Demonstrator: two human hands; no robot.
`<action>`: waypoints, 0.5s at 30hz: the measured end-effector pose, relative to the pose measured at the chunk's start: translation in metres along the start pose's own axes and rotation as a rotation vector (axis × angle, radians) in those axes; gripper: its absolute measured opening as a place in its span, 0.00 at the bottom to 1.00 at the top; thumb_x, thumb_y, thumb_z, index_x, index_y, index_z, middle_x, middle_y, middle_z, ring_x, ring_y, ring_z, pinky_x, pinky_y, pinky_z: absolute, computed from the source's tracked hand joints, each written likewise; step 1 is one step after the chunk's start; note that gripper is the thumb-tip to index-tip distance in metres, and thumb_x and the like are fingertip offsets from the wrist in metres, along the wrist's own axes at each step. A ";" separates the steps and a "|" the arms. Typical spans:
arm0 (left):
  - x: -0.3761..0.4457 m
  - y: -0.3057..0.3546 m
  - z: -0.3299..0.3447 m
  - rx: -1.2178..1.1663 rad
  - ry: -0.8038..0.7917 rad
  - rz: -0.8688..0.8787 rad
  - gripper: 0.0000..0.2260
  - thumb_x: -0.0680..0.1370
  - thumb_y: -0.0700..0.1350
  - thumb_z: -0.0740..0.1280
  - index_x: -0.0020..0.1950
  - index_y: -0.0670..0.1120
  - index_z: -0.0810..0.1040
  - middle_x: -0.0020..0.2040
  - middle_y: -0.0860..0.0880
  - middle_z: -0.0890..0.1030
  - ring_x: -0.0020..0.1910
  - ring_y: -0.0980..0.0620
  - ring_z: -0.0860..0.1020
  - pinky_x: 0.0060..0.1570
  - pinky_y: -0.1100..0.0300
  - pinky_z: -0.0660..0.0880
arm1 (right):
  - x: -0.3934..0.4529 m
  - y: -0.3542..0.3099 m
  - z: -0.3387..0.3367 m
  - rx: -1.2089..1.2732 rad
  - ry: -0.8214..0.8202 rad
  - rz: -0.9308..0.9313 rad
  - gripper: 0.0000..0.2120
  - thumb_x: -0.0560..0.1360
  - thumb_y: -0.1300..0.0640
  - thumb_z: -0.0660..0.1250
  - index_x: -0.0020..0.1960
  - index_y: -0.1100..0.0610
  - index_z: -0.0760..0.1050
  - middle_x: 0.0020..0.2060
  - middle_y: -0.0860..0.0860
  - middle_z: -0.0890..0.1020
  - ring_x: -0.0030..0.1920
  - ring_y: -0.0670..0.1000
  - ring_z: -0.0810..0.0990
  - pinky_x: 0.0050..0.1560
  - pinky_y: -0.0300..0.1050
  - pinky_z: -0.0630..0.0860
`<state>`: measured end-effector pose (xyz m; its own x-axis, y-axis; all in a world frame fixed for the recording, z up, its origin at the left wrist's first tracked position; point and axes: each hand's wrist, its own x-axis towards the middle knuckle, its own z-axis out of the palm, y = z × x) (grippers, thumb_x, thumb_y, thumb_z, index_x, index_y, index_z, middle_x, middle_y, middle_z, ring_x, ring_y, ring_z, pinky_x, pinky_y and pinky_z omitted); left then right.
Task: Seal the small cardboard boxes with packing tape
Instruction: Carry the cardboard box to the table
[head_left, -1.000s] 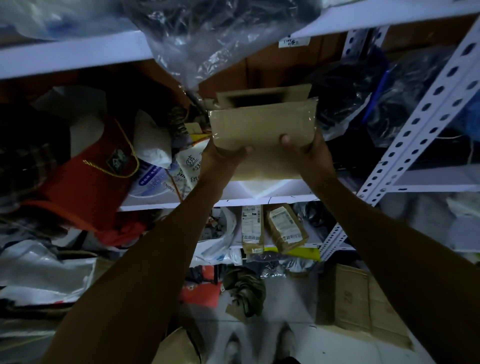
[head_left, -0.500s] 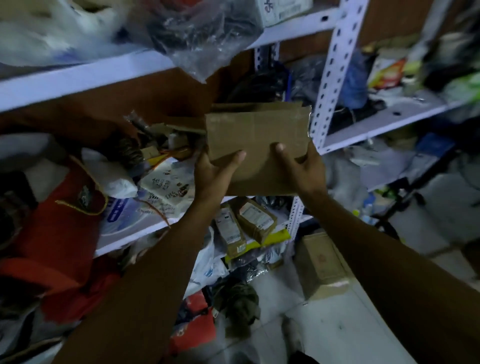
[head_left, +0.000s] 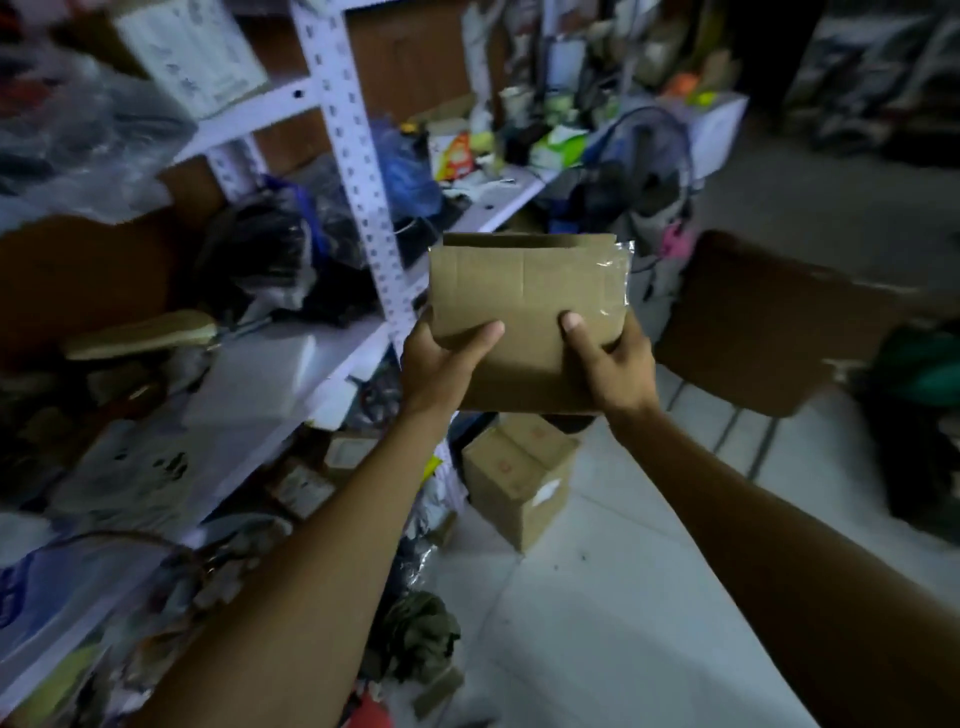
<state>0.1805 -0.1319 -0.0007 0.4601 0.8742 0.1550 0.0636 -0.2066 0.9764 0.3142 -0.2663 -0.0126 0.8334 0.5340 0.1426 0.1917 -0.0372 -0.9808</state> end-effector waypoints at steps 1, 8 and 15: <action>-0.004 0.004 0.022 -0.005 -0.044 0.003 0.26 0.68 0.55 0.79 0.61 0.50 0.77 0.54 0.60 0.80 0.52 0.66 0.78 0.53 0.67 0.74 | -0.003 0.001 -0.025 0.002 0.040 0.002 0.38 0.68 0.31 0.70 0.73 0.47 0.68 0.63 0.45 0.78 0.63 0.49 0.77 0.64 0.51 0.75; -0.076 0.053 0.195 -0.048 -0.390 0.049 0.17 0.70 0.49 0.79 0.54 0.56 0.77 0.49 0.62 0.80 0.46 0.70 0.78 0.47 0.72 0.75 | -0.043 0.014 -0.214 -0.068 0.411 0.018 0.30 0.74 0.39 0.71 0.72 0.48 0.70 0.56 0.40 0.80 0.57 0.43 0.78 0.61 0.46 0.76; -0.174 0.085 0.336 -0.123 -0.655 0.016 0.25 0.67 0.51 0.81 0.60 0.48 0.79 0.53 0.54 0.84 0.52 0.57 0.82 0.57 0.57 0.79 | -0.109 0.029 -0.371 -0.076 0.653 0.028 0.32 0.72 0.36 0.71 0.73 0.45 0.68 0.58 0.41 0.80 0.59 0.43 0.79 0.64 0.53 0.77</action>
<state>0.4032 -0.4495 0.0046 0.9056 0.4156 0.0840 -0.0312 -0.1322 0.9907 0.4215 -0.6384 -0.0075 0.9772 -0.0899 0.1925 0.1818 -0.1154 -0.9765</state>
